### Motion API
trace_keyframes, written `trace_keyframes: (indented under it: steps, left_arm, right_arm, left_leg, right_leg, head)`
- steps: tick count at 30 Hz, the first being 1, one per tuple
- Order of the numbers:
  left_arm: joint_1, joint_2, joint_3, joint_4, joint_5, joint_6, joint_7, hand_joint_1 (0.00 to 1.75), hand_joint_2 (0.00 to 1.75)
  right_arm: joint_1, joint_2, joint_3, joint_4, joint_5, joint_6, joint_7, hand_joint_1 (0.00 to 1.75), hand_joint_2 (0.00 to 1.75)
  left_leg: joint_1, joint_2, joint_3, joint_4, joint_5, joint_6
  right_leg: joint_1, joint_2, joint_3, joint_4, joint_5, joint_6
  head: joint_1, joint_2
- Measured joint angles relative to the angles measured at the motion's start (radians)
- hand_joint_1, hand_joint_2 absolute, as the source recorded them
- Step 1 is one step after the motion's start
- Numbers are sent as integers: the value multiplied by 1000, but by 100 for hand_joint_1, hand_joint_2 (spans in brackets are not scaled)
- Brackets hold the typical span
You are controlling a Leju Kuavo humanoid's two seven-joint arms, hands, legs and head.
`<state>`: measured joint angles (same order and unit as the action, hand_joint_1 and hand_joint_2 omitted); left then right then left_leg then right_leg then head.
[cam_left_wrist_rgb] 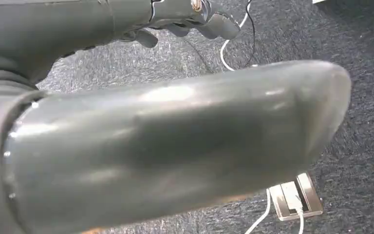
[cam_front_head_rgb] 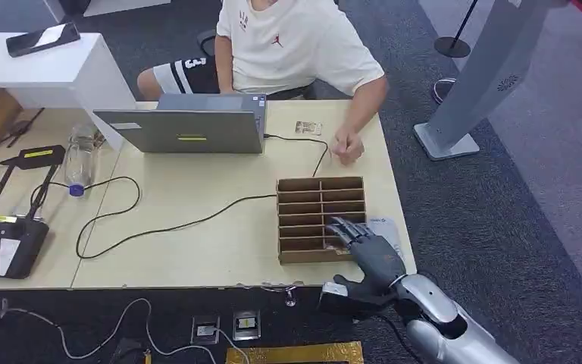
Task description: Pass the card to the sensor for recognition and then transmit it.
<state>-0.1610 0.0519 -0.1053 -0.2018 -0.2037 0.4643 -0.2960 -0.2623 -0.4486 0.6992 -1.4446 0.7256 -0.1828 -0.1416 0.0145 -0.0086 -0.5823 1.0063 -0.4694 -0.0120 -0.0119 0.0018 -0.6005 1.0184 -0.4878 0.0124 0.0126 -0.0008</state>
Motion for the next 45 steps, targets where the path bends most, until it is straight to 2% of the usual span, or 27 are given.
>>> trace_keyframes:
  steps: [4,10,11,12,13,27,28,29,35,45]
  left_arm:
    - [4,0,0,0,5,-1,0,0,0]
    - [4,3,0,0,4,-5,0,0,0]
    - [4,3,0,0,3,-5,0,0,0]
    - [4,3,0,0,2,-5,0,0,0]
    - [4,3,0,0,2,-4,0,0,0]
    - [9,2,0,0,14,0,0,0,0]
    - [9,2,-1,0,14,0,0,0,0]
    - [9,2,-1,0,11,0,0,0,0]
    - [8,2,-8,0,4,0,0,0,0]
    - [8,2,-21,0,3,-1,0,0,0]
  right_arm:
    - [0,0,0,0,-14,26,19,175,175]
    - [0,-1,0,0,-19,27,31,175,175]
    - [0,-1,0,0,-19,27,34,94,175]
    - [0,-1,0,0,-21,27,36,159,175]
    - [0,-1,0,0,-21,26,36,175,175]
    - [0,-1,-1,17,-16,23,39,175,175]
    - [0,-1,-2,17,-16,23,38,42,175]
    - [0,-1,-2,17,-16,22,37,0,175]
    - [0,-1,-2,21,-18,-10,18,0,175]
    - [1,-1,-3,25,-26,-19,7,0,175]
  left_leg:
    - [0,0,0,0,0,0]
    - [0,0,0,0,0,0]
    - [0,0,0,0,0,0]
    - [0,0,0,0,0,0]
    - [0,0,0,0,0,0]
    - [0,0,0,0,0,0]
    - [0,0,0,0,0,0]
    - [0,0,0,0,0,0]
    - [0,0,0,0,0,0]
    - [0,0,0,0,0,0]
  right_leg:
    - [0,0,0,0,0,0]
    - [0,0,0,0,0,0]
    - [0,0,0,0,0,0]
    - [0,0,0,0,0,0]
    - [0,0,0,0,0,0]
    - [0,0,0,0,0,0]
    - [0,0,0,0,0,0]
    - [0,0,0,0,0,0]
    - [0,0,0,0,0,0]
    - [0,0,0,0,0,0]
  head:
    - [0,0]
    - [0,0]
    - [0,0]
    - [0,0]
    - [0,0]
    - [0,0]
    - [0,0]
    - [0,0]
    - [0,0]
    - [0,0]
